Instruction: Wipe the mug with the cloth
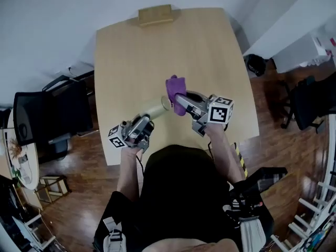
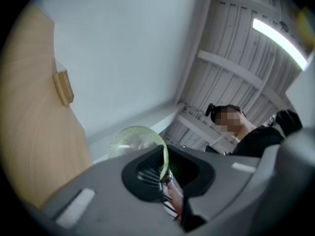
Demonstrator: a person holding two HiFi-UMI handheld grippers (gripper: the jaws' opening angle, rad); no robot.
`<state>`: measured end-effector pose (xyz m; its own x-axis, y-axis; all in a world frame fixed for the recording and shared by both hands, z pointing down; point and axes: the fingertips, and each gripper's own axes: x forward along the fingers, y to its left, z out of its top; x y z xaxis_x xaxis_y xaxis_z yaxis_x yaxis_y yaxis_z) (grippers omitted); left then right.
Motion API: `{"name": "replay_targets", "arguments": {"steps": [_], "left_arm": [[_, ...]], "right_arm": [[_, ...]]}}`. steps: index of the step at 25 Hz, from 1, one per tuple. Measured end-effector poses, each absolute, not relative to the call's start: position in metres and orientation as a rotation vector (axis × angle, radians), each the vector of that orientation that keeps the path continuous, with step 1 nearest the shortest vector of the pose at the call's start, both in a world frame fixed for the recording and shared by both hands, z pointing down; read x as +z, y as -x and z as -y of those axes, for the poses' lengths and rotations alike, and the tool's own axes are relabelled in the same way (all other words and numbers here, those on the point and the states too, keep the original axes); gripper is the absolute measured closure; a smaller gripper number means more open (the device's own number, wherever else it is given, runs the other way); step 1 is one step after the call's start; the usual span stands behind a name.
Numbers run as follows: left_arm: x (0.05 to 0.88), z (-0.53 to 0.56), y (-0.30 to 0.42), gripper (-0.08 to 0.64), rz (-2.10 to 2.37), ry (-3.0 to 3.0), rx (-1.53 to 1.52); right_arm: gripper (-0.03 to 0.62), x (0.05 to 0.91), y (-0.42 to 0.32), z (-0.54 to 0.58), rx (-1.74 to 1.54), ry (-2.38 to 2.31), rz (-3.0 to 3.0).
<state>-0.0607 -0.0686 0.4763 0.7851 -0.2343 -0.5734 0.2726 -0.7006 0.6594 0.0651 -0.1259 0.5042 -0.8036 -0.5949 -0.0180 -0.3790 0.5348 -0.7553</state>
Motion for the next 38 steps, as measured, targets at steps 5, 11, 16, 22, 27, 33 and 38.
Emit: {"name": "replay_targets", "arguments": {"steps": [5,11,16,22,27,33,38], "left_arm": [[0.482,0.079,0.053,0.518,-0.012,-2.187,-0.811],[0.472,0.061,0.030,0.511,-0.098,-2.227,-0.772],[0.479,0.068,0.039,0.518,-0.050,-2.191,-0.804],[0.472,0.073,0.047,0.518,-0.032,-2.202,-0.816],[0.458,0.060,0.040,0.511,-0.113,-2.229,-0.827],[0.468,0.060,0.048,0.518,-0.050,-2.242,-0.793],[0.472,0.072,0.055,0.518,0.001,-2.242,-0.786]], "right_arm": [[0.532,0.456,-0.057,0.116,-1.056,0.616,-2.451],[0.532,0.482,-0.060,0.111,-1.123,0.647,-2.483],[0.532,0.514,-0.082,0.122,-1.167,0.876,-2.493],[0.532,0.441,-0.074,0.109,-0.989,0.596,-2.432],[0.532,0.451,-0.047,0.104,-0.971,0.609,-2.558],[0.532,0.509,-0.073,0.120,-1.096,0.961,-2.560],[0.532,0.453,-0.071,0.111,-0.974,0.717,-2.466]]}}
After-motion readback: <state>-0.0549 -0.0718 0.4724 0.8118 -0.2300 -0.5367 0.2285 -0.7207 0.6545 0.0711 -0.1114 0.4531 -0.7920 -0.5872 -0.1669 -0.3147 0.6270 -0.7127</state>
